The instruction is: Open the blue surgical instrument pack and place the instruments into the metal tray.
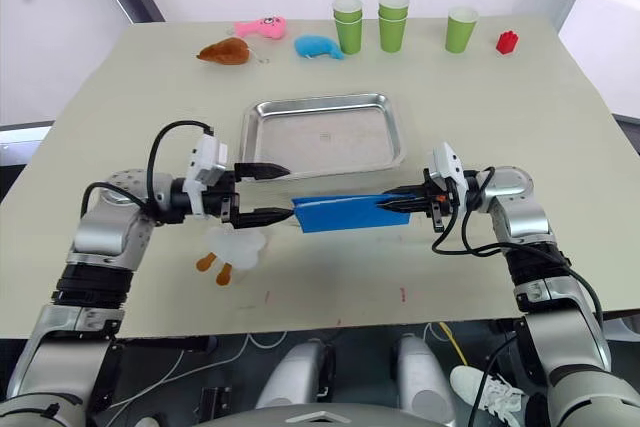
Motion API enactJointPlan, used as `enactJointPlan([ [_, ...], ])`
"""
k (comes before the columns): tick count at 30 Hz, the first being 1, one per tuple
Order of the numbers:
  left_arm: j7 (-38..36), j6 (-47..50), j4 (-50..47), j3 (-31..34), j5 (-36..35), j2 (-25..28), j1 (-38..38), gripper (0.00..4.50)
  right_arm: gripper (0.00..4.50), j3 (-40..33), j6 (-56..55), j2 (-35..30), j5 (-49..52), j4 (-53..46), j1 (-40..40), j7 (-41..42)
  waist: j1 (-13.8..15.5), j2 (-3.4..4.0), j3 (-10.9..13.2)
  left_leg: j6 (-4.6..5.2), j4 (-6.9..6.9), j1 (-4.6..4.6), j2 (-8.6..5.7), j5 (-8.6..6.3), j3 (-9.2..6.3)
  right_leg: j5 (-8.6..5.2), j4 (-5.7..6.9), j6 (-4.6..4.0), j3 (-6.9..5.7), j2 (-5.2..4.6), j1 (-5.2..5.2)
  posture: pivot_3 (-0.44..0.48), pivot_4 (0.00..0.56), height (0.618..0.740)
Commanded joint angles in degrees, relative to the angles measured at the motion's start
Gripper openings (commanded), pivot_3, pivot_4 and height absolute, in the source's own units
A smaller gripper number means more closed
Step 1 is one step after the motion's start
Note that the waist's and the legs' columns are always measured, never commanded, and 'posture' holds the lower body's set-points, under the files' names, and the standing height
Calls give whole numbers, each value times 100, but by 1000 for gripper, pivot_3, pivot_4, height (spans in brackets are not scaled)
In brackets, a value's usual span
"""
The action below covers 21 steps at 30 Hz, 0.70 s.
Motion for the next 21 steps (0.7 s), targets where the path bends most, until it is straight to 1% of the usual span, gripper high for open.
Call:
enactJointPlan([
  [1, 14, -211, 72, -47, 95, -46, -135, 4428, 0, -142, 13, -39, 170, -236, -67, 48, 1, 0, 0, 0, 0, 0, 0, 0, 0, 0, 0, 0, 0, 0, 0, 0, 150, 740],
  [6, 19, -367, 264, -144, 200, -255, -229, 4428, 0, -123, 54, -41, 191, -302, -30, 73, 8, 0, 0, 0, 1, 0, -2, 0, 2, 0, -1, 0, 0, -2, 0, 0, 150, 740],
  [10, -34, -359, 246, -224, 148, -430, -206, 4428, 0, -122, 96, -19, 194, -335, -50, 74, 7, 0, 0, 0, 1, -1, -2, 0, 1, 0, -1, 0, 0, -2, 0, 0, 150, 740],
  [11, -39, -359, 240, -235, 145, -457, -204, 3941, 0, -123, 97, -12, 187, -335, -53, 73, 5, 0, 0, 0, 1, -1, -2, 0, 1, 0, -1, 0, 0, -2, 0, 0, 150, 740],
  [12, -35, -349, 229, -225, 123, -494, -200, 3783, 0, -119, 82, -3, 172, -330, -55, 65, 4, 0, 0, 0, 1, -1, -2, 0, 1, 0, -1, 0, 0, -2, 0, 0, 150, 740],
  [14, -47, -295, 203, -202, 83, -536, -189, 2578, 0, -110, 8, 16, 126, -309, -56, 29, 5, 0, 0, 0, 1, -1, -2, 0, 0, 0, -1, 0, 0, -1, 0, 0, 150, 740],
  [15, -70, -271, 188, -201, 75, -533, -181, 2362, 0, -107, -21, 23, 111, -298, -55, 14, 5, 0, 0, 0, 1, -1, -2, 0, 0, 0, -1, 0, 0, -1, 0, 0, 150, 740],
  [16, -99, -252, 178, -204, 77, -518, -174, 1954, 0, -105, -38, 24, 102, -278, -59, 10, 5, 0, 0, 0, 1, -1, -2, 0, 1, 0, -1, 0, 0, -1, 0, 0, 150, 740],
  [18, -143, -205, 148, -187, 58, -496, -155, 1083, 0, -101, -57, 20, 98, -255, -58, 7, 6, 0, 0, 0, 1, -1, -2, 0, 1, 0, -1, 0, 0, -1, 0, 0, 150, 740],
  [19, -174, -148, 114, -172, 27, -479, -137, 544, 0, -99, -57, 14, 98, -257, -47, 6, 6, 0, 0, 0, 1, -1, -2, 0, 1, 0, -1, 0, 0, -1, 0, 0, 150, 740],
  [20, -205, -99, 79, -160, 1, -462, -118, 114, 0, -96, -54, 6, 95, -264, -33, 4, 6, 0, 0, 0, 1, -1, -2, 0, 1, 0, -1, 0, 0, -1, 0, 0, 150, 740],
  [21, -231, -50, 47, -147, -23, -447, -99, 12, 0, -90, -47, -5, 88, -272, -20, 0, 4, 0, 0, 0, 1, -1, -2, 0, 1, 0, -1, 0, 0, -1, 0, 0, 150, 740],
])
